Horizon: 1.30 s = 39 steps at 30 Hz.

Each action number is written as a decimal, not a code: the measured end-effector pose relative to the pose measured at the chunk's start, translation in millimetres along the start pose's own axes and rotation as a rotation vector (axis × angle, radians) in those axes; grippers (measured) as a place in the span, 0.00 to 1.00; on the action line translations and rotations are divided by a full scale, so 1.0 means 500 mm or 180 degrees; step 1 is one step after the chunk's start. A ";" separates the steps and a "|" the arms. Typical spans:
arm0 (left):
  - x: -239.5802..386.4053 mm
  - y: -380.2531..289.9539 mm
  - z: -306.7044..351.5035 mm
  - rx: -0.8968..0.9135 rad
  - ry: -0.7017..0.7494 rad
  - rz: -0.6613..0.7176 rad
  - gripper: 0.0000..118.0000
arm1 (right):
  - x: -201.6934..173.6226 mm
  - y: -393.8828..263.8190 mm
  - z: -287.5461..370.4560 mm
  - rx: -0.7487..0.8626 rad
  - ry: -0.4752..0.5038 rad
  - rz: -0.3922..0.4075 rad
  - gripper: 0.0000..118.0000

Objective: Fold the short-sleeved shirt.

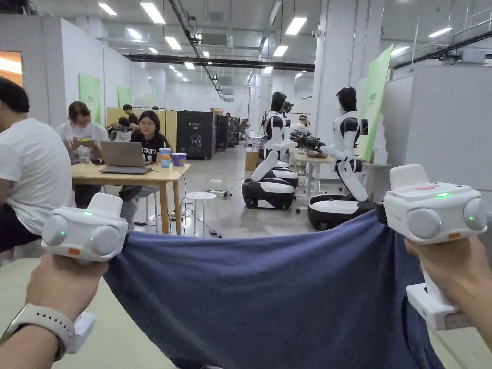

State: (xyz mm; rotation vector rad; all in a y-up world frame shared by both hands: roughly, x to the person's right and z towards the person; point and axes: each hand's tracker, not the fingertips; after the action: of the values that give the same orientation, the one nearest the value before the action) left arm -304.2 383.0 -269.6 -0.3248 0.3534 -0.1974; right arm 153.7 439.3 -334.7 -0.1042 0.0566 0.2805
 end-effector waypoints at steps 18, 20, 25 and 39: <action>-0.071 0.244 -0.038 0.0591 0.0394 0.0085 0.00 | -0.001 0.220 -0.066 0.0630 -0.0116 -0.0165 0.02; -0.072 0.232 -0.059 0.0537 0.0410 0.0058 0.00 | -0.014 0.205 -0.077 0.0624 -0.0099 -0.0159 0.02; -0.052 0.139 -0.111 0.0268 0.0424 0.0023 0.00 | -0.058 0.103 -0.121 0.0325 -0.0041 -0.0160 0.02; -0.058 0.018 -0.026 0.0019 0.0287 -0.0035 0.00 | -0.049 -0.033 -0.088 0.0057 0.0053 -0.0124 0.02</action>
State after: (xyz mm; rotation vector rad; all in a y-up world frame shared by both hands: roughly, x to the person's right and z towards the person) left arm -334.6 394.8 -275.3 -0.3127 0.4402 -0.2243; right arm 133.1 412.0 -374.9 -0.0898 0.0734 0.2403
